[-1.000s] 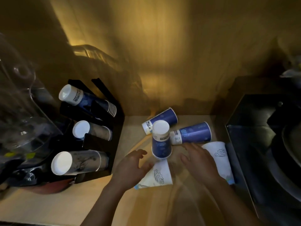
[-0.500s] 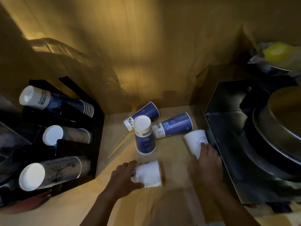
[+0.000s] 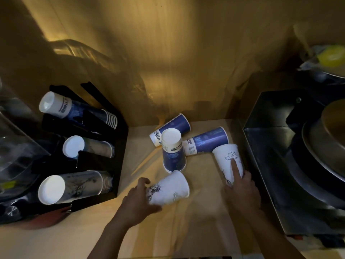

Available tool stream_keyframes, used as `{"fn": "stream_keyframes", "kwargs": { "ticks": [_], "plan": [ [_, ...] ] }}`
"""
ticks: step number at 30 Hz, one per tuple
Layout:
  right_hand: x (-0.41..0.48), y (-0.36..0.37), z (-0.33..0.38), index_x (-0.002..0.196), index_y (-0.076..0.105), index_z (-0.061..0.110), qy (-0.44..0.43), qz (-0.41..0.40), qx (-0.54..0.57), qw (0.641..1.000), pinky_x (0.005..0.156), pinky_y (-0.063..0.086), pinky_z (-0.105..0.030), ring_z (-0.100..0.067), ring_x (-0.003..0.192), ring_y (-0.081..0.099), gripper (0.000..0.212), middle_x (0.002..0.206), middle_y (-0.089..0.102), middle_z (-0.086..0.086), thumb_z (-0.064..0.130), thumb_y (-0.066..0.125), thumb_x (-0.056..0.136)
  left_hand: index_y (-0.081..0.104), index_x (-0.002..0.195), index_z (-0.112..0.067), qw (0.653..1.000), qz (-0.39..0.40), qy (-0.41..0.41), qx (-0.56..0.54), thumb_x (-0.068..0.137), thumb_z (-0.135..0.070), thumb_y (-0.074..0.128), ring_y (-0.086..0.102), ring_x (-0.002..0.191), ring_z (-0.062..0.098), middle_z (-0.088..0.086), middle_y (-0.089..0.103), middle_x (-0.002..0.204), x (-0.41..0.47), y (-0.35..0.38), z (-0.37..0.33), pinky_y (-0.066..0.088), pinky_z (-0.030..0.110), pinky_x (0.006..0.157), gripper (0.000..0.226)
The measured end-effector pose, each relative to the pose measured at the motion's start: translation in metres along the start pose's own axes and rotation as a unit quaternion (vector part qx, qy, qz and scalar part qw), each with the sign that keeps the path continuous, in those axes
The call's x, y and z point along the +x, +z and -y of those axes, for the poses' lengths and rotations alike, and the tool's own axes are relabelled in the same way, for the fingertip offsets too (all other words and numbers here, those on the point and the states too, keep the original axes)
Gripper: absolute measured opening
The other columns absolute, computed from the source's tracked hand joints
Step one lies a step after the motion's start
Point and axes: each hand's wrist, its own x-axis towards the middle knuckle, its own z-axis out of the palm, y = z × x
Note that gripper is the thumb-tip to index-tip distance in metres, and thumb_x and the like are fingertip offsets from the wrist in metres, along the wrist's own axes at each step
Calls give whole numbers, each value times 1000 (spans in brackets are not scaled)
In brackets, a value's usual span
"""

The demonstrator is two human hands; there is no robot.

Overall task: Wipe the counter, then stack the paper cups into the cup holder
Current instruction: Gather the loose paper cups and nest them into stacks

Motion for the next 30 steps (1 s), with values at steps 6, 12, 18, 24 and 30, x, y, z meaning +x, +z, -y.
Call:
{"fn": "stream_keyframes", "kwargs": {
  "ticks": [6, 12, 18, 24, 30],
  "plan": [
    [-1, 4, -2, 137, -14, 45, -6, -9, 17, 1000, 82, 42, -41, -29, 99, 47, 90, 125, 38, -16, 41, 55, 80, 25, 134, -35, 987, -118, 39, -98, 59, -30, 86, 52, 114, 18, -1, 50, 128, -16, -22, -24, 51, 32, 88, 96],
    [-3, 1, 2, 130, -25, 51, 4, 1, 27, 1000, 81, 44, -41, -26, 104, 46, 92, 126, 37, -13, 43, 52, 81, 34, 116, -48, 970, -176, 100, -132, 62, -29, 83, 34, 108, -5, -21, 41, 118, -14, 11, -60, 31, 1, 89, 76],
    [-7, -8, 1, 136, -12, 48, -2, 0, 33, 999, 84, 42, -38, -25, 106, 45, 82, 126, 37, -10, 43, 50, 83, 36, 125, -35, 974, -127, 162, -95, 71, -32, 74, 34, 112, 2, -16, 40, 117, 3, 50, -77, 19, -5, 89, 67],
    [-8, -36, 11, 136, 28, 17, 11, -84, 26, 996, 82, 39, -36, -28, 104, 50, 67, 119, 51, -14, 48, 53, 82, 33, 117, -47, 966, -115, 114, -199, 68, -19, 78, 41, 114, 10, -14, 44, 118, 10, 60, -79, 33, 23, 96, 73],
    [-10, -77, 23, 125, 41, 13, 10, -175, 158, 972, 99, 27, -43, -30, 114, 43, 62, 123, 53, -14, 39, 67, 75, 42, 113, -32, 954, -106, 60, -276, 63, -8, 81, 51, 108, 17, -3, 53, 113, 18, 68, -87, 44, 28, 88, 68]
  ]
}}
